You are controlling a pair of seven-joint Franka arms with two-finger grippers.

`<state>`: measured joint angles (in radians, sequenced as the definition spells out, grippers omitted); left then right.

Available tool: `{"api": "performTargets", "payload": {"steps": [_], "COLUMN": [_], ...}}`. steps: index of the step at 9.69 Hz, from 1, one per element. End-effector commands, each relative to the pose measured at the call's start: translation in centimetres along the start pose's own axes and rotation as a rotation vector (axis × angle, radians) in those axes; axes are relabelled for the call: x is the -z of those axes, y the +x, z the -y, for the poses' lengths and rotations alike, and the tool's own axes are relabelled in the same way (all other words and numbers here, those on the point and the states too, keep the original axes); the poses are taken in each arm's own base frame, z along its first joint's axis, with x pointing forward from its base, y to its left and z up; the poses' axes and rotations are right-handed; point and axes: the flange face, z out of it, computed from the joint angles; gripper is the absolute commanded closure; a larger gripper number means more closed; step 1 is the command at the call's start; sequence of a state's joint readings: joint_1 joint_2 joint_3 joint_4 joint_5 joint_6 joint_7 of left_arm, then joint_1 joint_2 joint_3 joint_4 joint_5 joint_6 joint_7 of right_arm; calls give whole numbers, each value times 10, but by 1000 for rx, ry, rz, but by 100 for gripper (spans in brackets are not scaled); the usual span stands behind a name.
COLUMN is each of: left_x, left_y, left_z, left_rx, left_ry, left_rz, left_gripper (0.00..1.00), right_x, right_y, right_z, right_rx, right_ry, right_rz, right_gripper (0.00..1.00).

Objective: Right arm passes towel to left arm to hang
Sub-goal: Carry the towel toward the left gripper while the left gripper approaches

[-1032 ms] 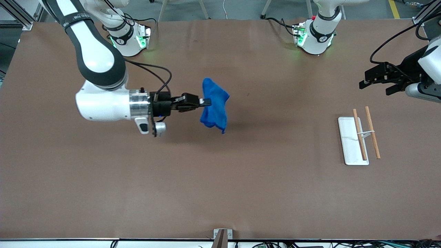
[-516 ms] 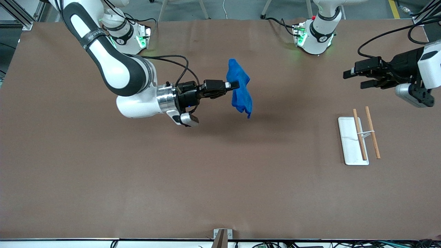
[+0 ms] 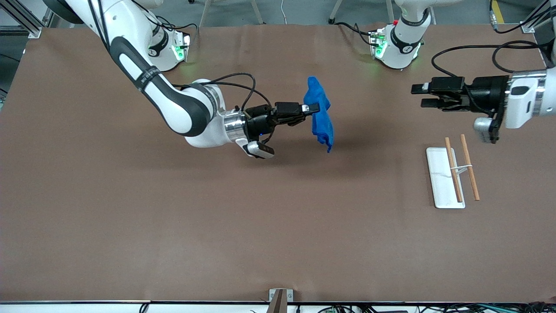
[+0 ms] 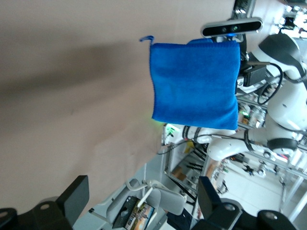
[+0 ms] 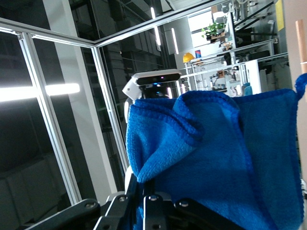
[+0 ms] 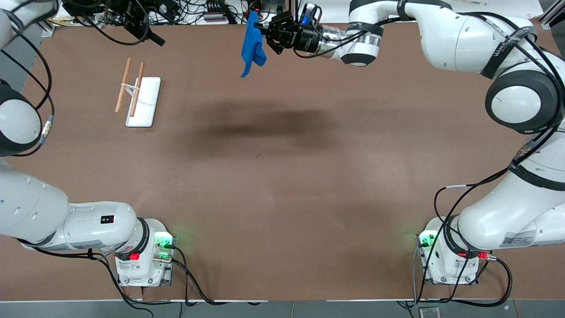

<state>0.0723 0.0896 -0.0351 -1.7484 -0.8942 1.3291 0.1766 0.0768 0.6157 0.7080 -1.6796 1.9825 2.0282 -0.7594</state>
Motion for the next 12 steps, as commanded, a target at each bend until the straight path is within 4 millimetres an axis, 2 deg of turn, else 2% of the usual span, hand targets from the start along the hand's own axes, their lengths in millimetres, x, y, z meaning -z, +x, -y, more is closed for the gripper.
{"api": "performTargets", "payload": {"steps": [1,2,4,7,11,12], "left_x": [-48,-63,-85,-125,-135,-139], "left_y": [6,14,21,26,30,31], "left_z": [33,44,50,49,35,39], "left_rx": [-5,11,26,38,23,-1], "left_ry": [-60,-80,-98,-116,-249,-274], "left_rz": [72,90,120,118,68,33], "left_gripper": [3,5,7,10,13,13], "right_x": [-29,-41,-55,-55,-55,-55], "right_y": [-9,-16,-28,-28,-27,-27], "right_z": [11,8,12,13,13,13], "right_rx": [10,29,62,68,73,85], "right_ry": [89,126,185,187,186,187], "right_rz": [-15,-30,-15,-14,-17,-19], "right_gripper": [100,100,100,100,100,100]}}
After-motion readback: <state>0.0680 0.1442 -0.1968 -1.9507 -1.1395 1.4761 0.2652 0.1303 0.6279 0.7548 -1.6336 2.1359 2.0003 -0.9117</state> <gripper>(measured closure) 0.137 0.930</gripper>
